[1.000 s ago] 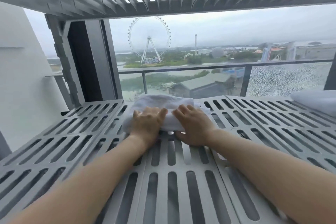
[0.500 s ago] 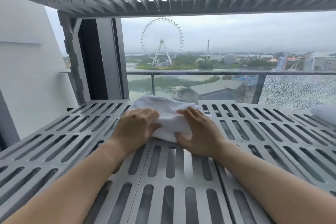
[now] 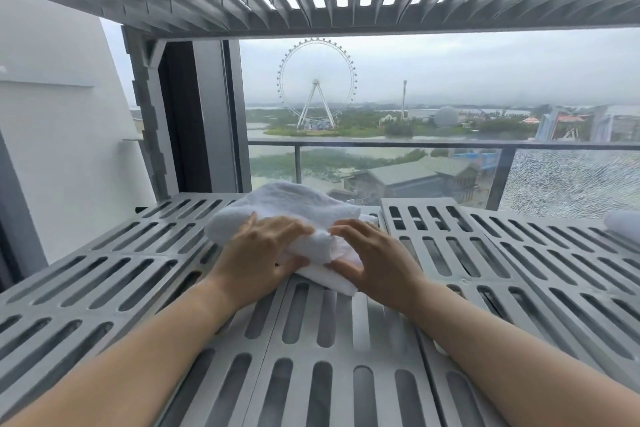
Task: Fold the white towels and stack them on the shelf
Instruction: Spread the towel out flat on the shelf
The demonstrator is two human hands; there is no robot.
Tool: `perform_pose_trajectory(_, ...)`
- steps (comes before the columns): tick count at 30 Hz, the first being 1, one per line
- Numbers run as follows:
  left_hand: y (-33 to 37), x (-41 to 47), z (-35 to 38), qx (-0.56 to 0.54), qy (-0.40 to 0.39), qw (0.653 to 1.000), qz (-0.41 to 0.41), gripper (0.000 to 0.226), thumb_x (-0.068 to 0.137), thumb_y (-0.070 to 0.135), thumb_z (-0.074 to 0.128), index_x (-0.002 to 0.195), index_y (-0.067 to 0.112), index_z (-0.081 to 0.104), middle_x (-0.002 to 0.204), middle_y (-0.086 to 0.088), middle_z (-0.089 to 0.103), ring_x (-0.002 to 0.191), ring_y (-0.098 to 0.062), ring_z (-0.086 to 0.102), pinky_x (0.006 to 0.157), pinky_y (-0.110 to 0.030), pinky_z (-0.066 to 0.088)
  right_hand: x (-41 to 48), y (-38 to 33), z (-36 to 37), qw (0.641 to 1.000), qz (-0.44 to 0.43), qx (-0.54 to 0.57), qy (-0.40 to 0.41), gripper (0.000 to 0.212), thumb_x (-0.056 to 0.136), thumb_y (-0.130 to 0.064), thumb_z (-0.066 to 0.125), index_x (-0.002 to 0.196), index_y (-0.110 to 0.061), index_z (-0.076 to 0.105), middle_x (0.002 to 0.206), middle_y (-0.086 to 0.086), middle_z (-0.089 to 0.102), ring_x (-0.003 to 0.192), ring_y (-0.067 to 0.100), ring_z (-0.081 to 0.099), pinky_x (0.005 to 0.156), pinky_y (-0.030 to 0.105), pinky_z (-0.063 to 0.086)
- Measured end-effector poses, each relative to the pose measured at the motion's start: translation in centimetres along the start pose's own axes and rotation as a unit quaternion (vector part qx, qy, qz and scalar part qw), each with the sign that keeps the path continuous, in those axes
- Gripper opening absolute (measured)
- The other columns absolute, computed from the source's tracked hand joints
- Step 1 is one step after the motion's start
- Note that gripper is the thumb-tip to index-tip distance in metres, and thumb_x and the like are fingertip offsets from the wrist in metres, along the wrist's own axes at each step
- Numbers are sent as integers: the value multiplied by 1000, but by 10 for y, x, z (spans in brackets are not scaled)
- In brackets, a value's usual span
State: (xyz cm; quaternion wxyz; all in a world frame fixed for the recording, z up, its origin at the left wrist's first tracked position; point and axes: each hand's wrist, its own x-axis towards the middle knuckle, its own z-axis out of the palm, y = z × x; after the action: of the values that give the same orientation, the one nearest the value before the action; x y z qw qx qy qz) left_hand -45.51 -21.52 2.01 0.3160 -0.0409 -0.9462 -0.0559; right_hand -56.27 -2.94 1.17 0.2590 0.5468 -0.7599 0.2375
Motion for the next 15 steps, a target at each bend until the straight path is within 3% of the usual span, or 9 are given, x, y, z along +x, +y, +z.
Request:
perform_pose_trajectory(7, 3, 1, -5, 28, -1, 999, 15, 23, 77, 24, 66, 94, 29, 53, 101, 7, 64, 93, -22, 61, 100, -52, 36, 2, -2, 1, 999, -35, -2, -20, 37, 86, -31, 63, 117, -11, 59, 121, 4, 60, 106, 25, 58, 84, 36, 50)
perform_pose_trajectory(10, 1, 2, -5, 53, 1, 998, 40, 22, 74, 16, 67, 88, 25, 52, 93, 5, 61, 82, -21, 58, 80, -36, 45, 2, -3, 2, 999, -32, 3, -20, 42, 84, -34, 65, 118, -11, 58, 121, 4, 59, 107, 24, 58, 84, 38, 51)
perform_pose_trajectory(12, -1, 3, -5, 73, -6, 996, 50, 26, 71, 12, 67, 85, 24, 50, 89, 5, 59, 79, -20, 56, 67, -26, 38, 2, -3, 2, 999, -25, 13, -19, 48, 82, -39, 66, 119, -11, 57, 122, 3, 59, 107, 23, 58, 84, 38, 52)
perform_pose_trajectory(15, -2, 4, -5, 79, -5, 995, 54, 29, 70, 10, 69, 86, 24, 48, 87, 5, 58, 78, -19, 56, 64, -24, 34, 3, -3, 3, 999, -13, 27, -14, 58, 77, -50, 66, 120, -13, 55, 124, 1, 57, 108, 21, 57, 85, 37, 51)
